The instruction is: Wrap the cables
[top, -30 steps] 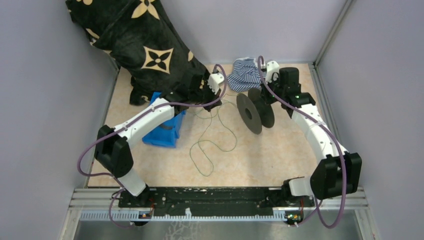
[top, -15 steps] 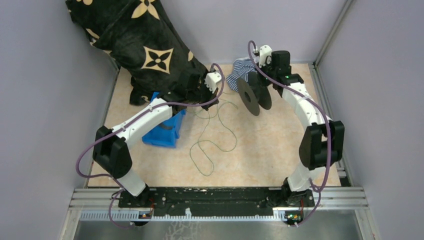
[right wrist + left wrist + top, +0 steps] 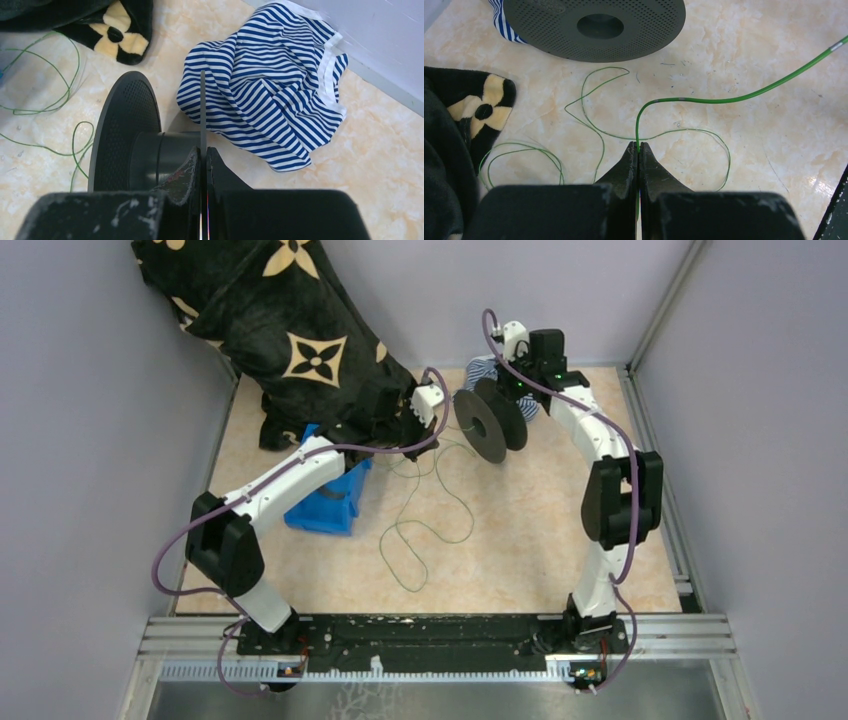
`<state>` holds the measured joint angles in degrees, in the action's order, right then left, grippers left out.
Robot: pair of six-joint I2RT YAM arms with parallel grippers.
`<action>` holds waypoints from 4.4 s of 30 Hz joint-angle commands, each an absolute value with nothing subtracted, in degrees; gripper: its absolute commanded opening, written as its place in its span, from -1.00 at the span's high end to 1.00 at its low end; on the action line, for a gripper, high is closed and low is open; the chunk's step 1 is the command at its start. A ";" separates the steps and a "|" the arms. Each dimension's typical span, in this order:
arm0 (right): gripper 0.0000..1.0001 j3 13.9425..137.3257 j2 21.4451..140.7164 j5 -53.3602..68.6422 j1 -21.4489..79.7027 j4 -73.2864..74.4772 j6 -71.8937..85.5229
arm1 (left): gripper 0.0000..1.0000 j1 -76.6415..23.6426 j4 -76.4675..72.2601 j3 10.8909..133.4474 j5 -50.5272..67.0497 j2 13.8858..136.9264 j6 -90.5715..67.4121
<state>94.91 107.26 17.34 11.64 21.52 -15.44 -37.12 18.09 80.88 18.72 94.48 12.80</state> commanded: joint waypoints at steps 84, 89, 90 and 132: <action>0.57 68.03 83.51 13.10 13.14 14.53 -9.43 | 1.00 -37.00 29.39 106.10 6.71 114.08 17.71; 0.46 68.38 83.15 12.92 13.12 15.33 -9.46 | 1.00 -37.00 29.54 106.56 7.33 114.16 17.23; 0.44 68.38 83.10 12.82 13.13 15.37 -9.49 | 1.00 -37.00 29.53 106.60 7.52 114.06 17.18; 0.85 61.23 74.71 4.77 13.48 19.69 -9.49 | 0.92 -37.13 30.63 106.70 12.91 113.05 15.03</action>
<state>62.11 77.91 7.14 12.97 20.67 -9.85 -37.12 30.06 107.13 11.70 114.65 15.62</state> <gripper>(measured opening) 0.108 0.037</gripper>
